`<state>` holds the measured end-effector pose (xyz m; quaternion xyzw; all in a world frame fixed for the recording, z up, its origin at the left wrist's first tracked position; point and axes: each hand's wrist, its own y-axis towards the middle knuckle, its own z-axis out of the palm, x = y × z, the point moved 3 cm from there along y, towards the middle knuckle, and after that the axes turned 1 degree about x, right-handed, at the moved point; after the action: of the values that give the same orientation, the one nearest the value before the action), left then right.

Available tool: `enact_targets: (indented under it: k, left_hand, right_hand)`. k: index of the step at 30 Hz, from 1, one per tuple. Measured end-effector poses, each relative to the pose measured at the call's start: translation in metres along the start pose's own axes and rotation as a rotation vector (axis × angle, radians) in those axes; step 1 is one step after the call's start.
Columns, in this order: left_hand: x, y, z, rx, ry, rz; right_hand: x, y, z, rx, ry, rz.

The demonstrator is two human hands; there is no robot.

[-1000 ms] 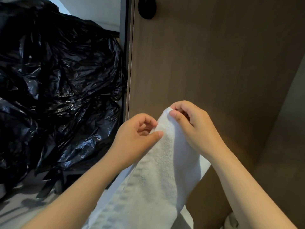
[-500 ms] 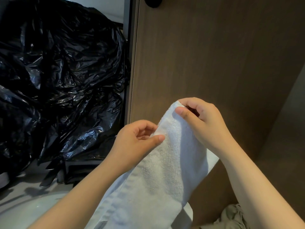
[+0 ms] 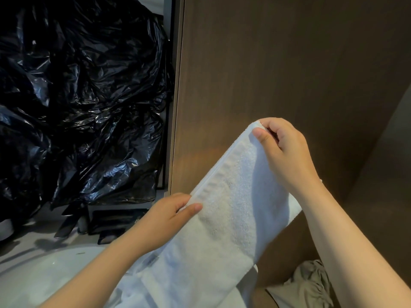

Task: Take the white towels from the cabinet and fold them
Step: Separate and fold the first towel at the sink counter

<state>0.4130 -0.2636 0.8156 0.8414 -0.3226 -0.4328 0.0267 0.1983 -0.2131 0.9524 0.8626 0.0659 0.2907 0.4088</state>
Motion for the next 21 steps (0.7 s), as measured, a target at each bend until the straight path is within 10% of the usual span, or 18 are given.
enact_targets:
  k: [21]
  left_hand:
    - [0.036, -0.032, 0.048, -0.014, 0.372, 0.207]
  right_hand:
    - [-0.033, -0.002, 0.005, -0.078, -0.046, 0.149]
